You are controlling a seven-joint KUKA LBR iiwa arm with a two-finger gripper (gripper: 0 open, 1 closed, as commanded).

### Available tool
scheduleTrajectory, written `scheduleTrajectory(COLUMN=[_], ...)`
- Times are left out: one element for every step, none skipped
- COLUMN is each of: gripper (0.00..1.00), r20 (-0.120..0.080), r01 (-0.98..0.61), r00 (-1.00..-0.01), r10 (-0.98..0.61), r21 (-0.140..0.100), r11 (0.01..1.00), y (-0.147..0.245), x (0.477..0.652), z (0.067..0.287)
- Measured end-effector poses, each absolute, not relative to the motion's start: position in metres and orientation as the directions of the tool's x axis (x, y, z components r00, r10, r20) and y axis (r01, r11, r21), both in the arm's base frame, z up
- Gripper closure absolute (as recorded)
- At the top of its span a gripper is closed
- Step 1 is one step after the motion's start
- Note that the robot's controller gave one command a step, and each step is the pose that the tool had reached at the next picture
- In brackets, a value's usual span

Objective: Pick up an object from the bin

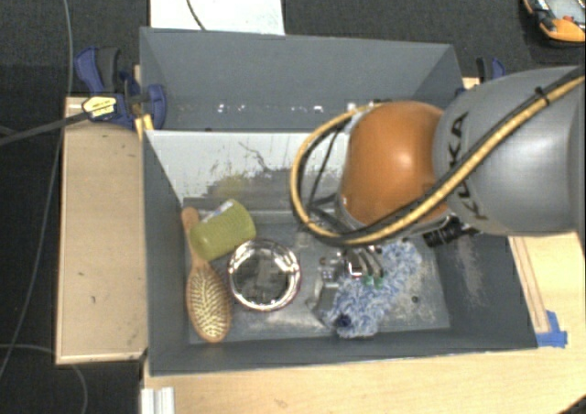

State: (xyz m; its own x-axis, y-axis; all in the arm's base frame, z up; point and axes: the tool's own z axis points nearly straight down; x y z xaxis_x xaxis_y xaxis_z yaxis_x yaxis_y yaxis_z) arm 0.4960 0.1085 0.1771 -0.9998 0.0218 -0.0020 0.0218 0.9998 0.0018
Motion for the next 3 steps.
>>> scheduleTrajectory(gripper=[0.00, 0.00, 0.00], r20=[-0.002, 0.000, -0.001], r01=[0.022, 0.168, 0.173], r00=[-1.000, -0.986, -0.985], r10=[0.022, 0.168, 0.173], r21=[0.002, 0.003, 0.001], r11=[1.000, 0.986, 0.985], y=[0.108, 0.112, 0.092], x=[0.496, 0.487, 0.484], z=[0.177, 0.123, 0.127])
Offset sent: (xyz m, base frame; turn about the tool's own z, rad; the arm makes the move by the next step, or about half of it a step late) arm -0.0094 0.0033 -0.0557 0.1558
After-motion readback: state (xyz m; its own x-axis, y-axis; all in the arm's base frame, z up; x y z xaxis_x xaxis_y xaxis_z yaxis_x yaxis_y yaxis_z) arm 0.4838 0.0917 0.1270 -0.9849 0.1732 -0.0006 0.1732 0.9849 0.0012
